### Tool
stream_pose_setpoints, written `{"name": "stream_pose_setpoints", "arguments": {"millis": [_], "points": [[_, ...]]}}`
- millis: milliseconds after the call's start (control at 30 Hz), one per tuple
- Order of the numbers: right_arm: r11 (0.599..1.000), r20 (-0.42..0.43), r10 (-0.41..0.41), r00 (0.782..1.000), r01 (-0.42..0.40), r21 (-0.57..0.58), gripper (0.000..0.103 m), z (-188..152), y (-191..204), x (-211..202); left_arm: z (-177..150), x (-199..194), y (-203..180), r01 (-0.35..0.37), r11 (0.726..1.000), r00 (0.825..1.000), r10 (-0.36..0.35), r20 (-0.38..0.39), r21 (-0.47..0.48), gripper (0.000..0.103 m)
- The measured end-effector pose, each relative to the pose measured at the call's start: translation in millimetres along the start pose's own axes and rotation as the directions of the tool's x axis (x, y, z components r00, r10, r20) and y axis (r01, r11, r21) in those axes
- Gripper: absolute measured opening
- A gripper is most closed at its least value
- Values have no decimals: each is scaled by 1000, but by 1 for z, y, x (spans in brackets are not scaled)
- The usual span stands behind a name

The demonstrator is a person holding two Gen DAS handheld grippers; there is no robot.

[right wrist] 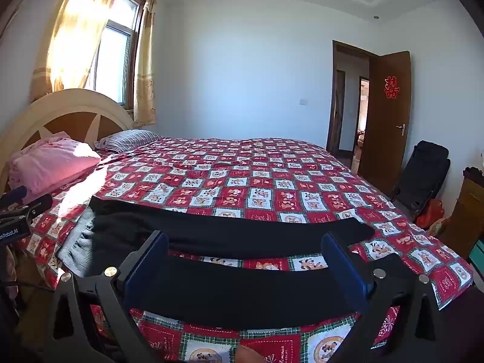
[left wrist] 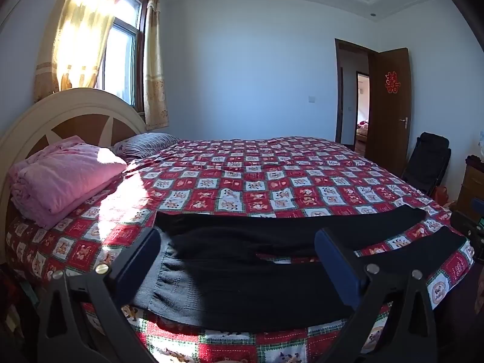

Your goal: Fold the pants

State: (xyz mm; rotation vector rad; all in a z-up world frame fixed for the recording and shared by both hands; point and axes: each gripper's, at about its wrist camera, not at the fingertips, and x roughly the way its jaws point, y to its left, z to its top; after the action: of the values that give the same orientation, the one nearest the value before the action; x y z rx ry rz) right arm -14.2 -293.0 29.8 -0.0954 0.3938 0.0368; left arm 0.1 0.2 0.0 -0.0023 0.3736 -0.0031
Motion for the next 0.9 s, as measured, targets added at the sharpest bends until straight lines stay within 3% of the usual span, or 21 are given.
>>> {"name": "stream_pose_setpoints", "arguments": {"millis": [900], "points": [[1000, -16, -10, 1000, 10, 13, 102, -3, -3, 5, -4, 3, -6, 13, 1000, 1000, -13, -2, -10, 103]]}}
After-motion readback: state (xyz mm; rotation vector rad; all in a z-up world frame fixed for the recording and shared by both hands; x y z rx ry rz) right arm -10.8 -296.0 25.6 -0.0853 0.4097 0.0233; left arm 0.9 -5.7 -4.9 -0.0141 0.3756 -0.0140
